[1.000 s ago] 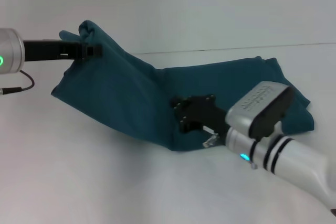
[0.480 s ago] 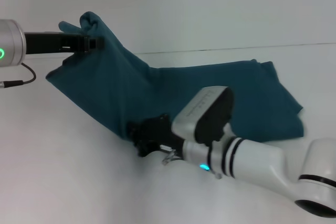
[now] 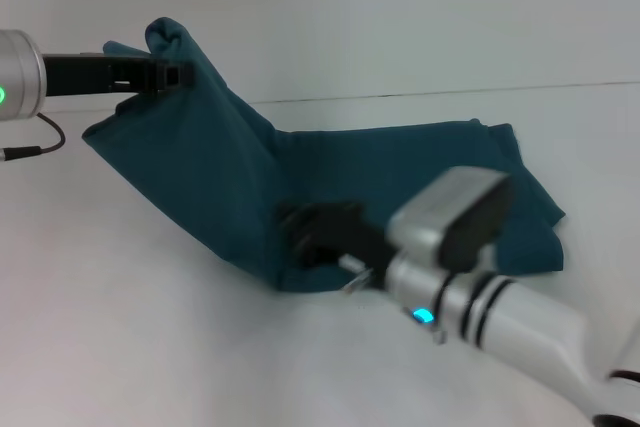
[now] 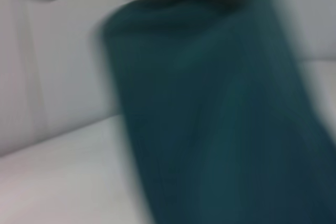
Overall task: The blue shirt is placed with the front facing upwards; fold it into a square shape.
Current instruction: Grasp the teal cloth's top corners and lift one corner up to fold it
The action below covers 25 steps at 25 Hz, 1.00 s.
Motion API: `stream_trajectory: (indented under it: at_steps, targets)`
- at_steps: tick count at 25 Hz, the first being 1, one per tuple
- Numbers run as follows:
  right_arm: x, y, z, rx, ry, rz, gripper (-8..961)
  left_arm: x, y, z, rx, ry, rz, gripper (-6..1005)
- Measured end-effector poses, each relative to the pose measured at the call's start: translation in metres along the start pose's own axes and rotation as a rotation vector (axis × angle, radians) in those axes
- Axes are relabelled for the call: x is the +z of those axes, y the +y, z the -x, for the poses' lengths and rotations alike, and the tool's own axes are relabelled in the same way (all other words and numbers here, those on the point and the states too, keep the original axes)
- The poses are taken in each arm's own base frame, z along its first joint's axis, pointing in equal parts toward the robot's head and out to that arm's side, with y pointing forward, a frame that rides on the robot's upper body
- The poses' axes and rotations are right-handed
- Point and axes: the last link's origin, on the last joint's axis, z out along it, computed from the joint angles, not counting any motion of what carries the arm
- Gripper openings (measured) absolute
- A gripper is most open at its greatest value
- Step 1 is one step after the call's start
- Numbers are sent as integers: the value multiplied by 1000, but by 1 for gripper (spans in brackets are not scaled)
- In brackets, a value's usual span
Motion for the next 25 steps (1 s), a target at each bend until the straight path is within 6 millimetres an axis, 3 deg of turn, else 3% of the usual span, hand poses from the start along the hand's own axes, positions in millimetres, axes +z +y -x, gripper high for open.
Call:
stream_trajectory:
  at_steps: [4, 9, 15, 25]
  targets:
    - [-12, -24, 6, 68, -96, -114, 33, -1, 2, -2, 7, 3, 2, 60]
    - [10, -30, 21, 66, -45, -147, 34, 0, 7, -4, 22, 1, 10, 58]
    - [44, -11, 39, 18, 53, -97, 34, -1, 12, -6, 11, 22, 49, 57]
    - [63, 23, 42, -65, 152, 14, 35, -4, 14, -12, 31, 40, 46, 55]
